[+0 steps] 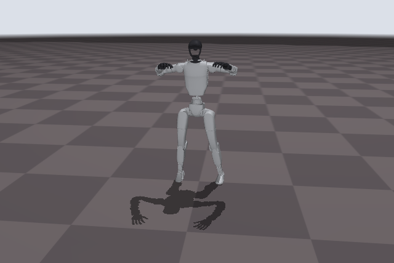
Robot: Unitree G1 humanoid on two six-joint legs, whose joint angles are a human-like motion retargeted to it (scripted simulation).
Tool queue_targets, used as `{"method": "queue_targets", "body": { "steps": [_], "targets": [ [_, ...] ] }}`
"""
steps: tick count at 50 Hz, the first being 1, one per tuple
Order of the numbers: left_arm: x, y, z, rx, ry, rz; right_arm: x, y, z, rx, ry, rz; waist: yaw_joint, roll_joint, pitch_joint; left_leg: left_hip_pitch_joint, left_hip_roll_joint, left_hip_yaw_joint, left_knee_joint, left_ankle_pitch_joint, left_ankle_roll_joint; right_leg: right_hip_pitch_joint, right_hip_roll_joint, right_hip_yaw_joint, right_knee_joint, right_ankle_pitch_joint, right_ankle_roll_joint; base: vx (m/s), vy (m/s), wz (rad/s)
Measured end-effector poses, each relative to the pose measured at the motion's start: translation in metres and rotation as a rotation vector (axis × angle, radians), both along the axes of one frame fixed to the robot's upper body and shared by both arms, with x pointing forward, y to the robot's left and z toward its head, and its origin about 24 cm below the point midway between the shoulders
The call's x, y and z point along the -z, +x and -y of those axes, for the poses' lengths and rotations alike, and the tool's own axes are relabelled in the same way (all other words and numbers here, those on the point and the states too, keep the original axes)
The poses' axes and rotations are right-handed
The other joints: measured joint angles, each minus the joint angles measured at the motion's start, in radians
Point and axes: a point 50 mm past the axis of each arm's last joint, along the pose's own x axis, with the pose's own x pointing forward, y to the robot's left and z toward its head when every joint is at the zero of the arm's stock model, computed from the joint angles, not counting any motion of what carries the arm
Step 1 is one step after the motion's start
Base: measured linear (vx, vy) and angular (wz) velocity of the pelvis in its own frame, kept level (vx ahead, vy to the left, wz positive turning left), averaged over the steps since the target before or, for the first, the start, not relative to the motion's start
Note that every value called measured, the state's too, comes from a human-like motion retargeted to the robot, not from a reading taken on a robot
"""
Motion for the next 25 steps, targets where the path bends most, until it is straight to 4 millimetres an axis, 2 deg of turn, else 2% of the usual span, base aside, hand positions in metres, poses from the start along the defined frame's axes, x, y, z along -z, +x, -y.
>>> {"method": "queue_targets", "body": {
  "steps": [3,7,17,25],
  "targets": [
    [-0.017,-0.002,0.005,0.027,0.040,-0.006,-0.017,-0.004,-0.002,0.013,-0.061,0.009,-0.001,-0.002,-0.013,-0.003,0.003,-0.003,-0.003,0.003,-0.003,-0.002,0.003,-0.005,-0.001,0.002,0.000,0.00,0.00,0.00],
    [-0.026,-0.004,0.008,0.041,0.095,-0.054,-0.029,-0.007,-0.001,0.051,-0.139,0.010,0.000,-0.004,-0.025,-0.006,0.008,-0.005,-0.006,0.006,-0.007,-0.004,0.007,-0.009,-0.003,0.003,0.000,0.00,0.00,0.00],
    [-0.031,-0.012,-0.005,-0.038,0.134,-0.081,-0.041,-0.021,0.016,0.176,-0.202,0.051,0.006,-0.005,-0.015,-0.003,0.011,-0.007,-0.006,0.005,-0.012,0.001,0.010,-0.013,-0.004,0.001,0.000,0.00,0.00,0.00],
    [-0.036,-0.014,-0.008,-0.068,0.158,-0.053,-0.045,-0.023,0.023,0.226,-0.220,0.056,0.007,-0.001,-0.011,-0.002,0.011,-0.009,-0.006,0.005,-0.013,0.005,0.010,-0.016,-0.005,0.000,0.000,0.00,0.00,0.00]
  ]
}}
